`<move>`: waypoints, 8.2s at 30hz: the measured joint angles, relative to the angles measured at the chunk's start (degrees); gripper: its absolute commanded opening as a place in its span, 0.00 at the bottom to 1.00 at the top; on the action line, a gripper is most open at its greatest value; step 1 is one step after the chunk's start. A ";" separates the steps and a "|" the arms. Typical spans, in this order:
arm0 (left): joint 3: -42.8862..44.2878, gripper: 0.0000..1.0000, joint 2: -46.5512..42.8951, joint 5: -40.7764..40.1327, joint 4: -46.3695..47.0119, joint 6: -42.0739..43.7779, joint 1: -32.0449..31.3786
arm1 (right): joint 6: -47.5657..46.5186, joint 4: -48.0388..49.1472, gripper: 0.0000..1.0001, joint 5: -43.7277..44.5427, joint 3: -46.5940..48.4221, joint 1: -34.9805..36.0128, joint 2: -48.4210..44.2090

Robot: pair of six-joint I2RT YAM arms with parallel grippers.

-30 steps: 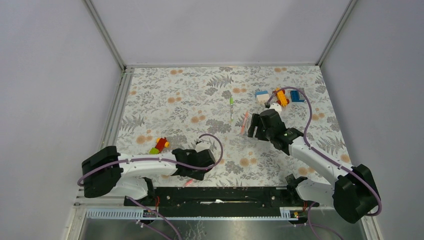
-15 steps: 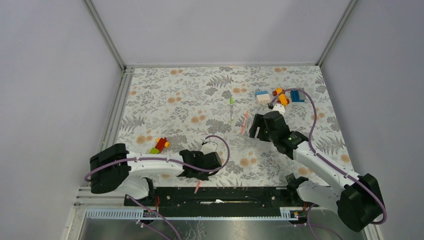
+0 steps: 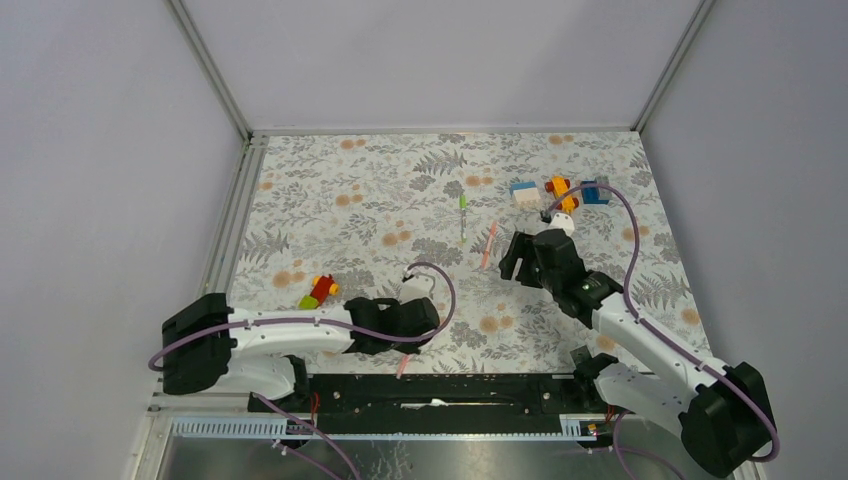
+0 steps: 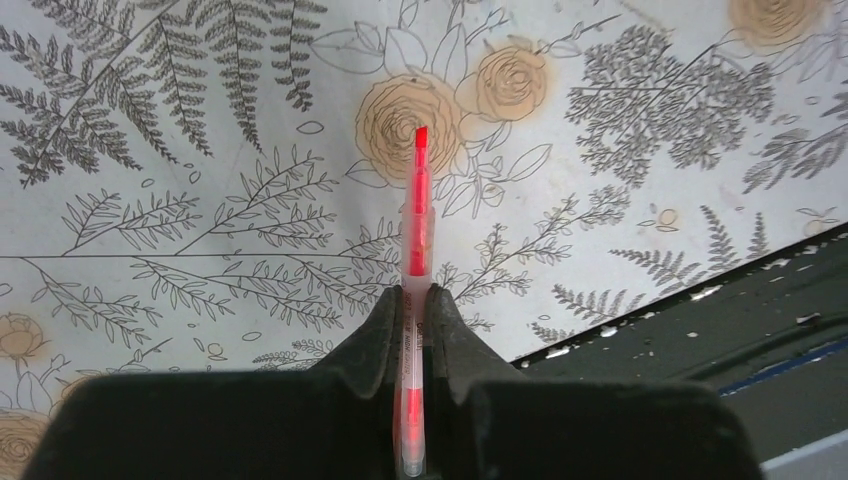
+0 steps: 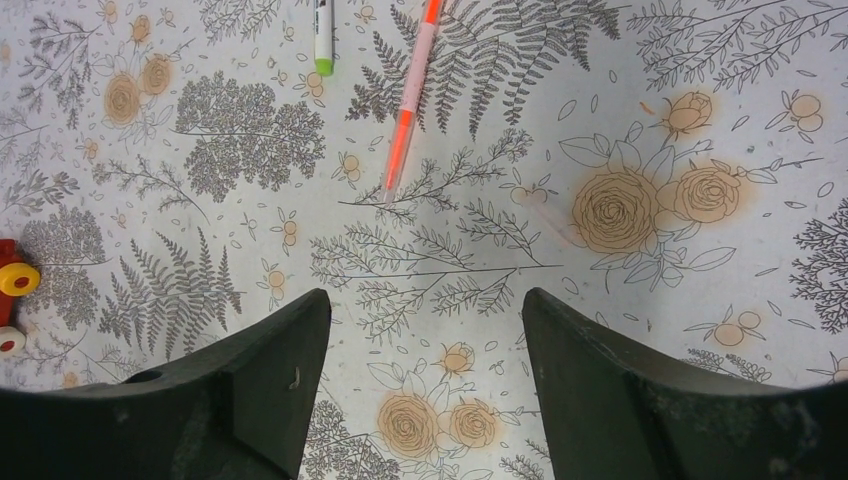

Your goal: Insert the pens into the pen caps

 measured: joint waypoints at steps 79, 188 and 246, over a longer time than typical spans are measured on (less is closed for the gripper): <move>6.91 0.00 -0.17 13.53 47.63 -6.19 14.34 | 14.16 48.24 0.12 -32.33 -19.65 -0.04 -14.34; 44.26 0.59 49.46 8.24 28.24 -11.30 10.16 | -4.20 -11.98 0.00 22.62 6.88 -0.07 -34.36; 44.37 0.38 42.62 2.16 -4.81 15.10 16.61 | -3.72 -12.52 0.00 20.98 6.88 -0.09 -33.14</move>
